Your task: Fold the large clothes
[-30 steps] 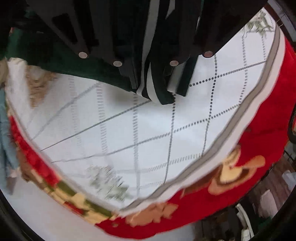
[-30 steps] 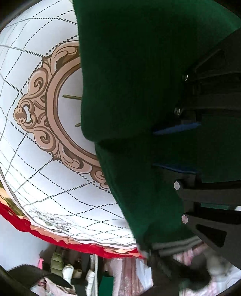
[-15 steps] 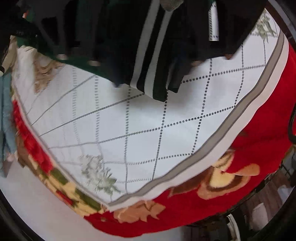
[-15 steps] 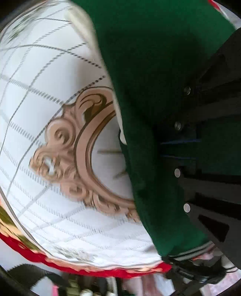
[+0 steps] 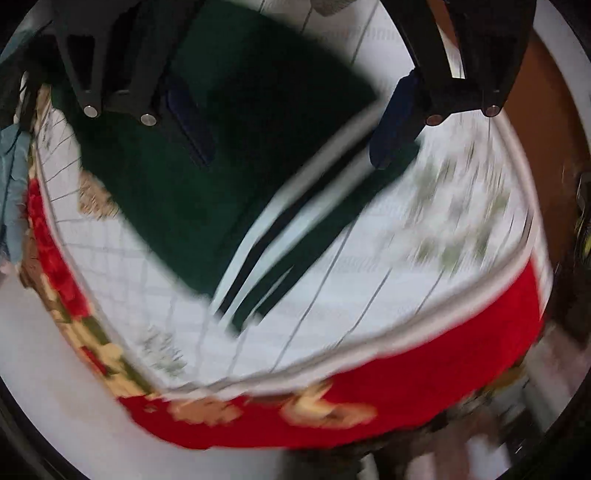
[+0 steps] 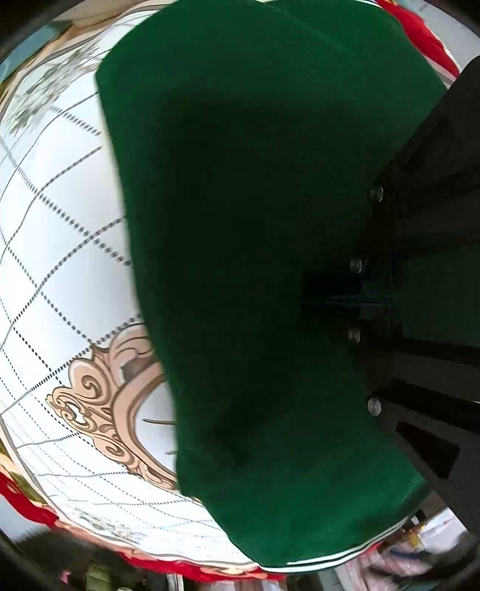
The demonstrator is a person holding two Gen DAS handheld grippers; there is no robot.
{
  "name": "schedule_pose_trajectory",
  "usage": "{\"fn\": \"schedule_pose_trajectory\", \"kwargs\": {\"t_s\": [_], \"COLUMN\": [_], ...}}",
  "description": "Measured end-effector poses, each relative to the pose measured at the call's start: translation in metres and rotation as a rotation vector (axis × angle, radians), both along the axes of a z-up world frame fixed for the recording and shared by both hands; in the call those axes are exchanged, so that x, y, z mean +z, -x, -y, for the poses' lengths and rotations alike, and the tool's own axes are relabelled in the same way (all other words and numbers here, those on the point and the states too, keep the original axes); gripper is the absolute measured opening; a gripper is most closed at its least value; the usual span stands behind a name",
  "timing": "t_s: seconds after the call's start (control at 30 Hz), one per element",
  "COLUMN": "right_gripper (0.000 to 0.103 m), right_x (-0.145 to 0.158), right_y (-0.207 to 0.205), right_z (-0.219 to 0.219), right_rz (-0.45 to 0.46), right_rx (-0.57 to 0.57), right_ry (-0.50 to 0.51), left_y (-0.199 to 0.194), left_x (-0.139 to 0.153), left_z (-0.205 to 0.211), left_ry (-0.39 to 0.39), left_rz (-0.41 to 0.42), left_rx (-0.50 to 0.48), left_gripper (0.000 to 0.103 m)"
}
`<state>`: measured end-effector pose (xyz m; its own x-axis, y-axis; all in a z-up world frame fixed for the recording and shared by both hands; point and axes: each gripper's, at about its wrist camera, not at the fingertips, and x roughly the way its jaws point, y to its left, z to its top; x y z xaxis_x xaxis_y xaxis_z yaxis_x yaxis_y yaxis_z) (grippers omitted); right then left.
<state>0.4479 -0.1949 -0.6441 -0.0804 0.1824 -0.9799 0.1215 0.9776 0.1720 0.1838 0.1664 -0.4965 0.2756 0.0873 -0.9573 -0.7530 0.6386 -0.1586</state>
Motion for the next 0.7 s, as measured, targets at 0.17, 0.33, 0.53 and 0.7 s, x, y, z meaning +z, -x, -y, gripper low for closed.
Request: {"fn": "schedule_pose_trajectory", "kwargs": {"t_s": [0.17, 0.33, 0.53, 0.7], "right_gripper": [0.007, 0.021, 0.021, 0.021], "right_x": [0.023, 0.054, 0.046, 0.021], "right_y": [-0.003, 0.023, 0.052, 0.066], "right_z": [0.008, 0.041, 0.070, 0.097], "right_rz": [-0.038, -0.038, -0.081, -0.130], "right_rx": [0.019, -0.012, -0.016, -0.074], "right_ry": [-0.102, -0.239, -0.208, -0.211], "left_y": [0.049, 0.050, 0.034, 0.027], "left_x": [-0.039, -0.081, -0.071, -0.059], "left_z": [0.014, 0.012, 0.006, -0.003], "left_ry": [0.182, 0.316, 0.271, 0.182], "left_rz": [0.009, 0.054, 0.148, 0.265], "left_rx": [0.201, 0.304, 0.339, 0.315], "left_gripper": [0.086, 0.087, 0.084, 0.013]}}
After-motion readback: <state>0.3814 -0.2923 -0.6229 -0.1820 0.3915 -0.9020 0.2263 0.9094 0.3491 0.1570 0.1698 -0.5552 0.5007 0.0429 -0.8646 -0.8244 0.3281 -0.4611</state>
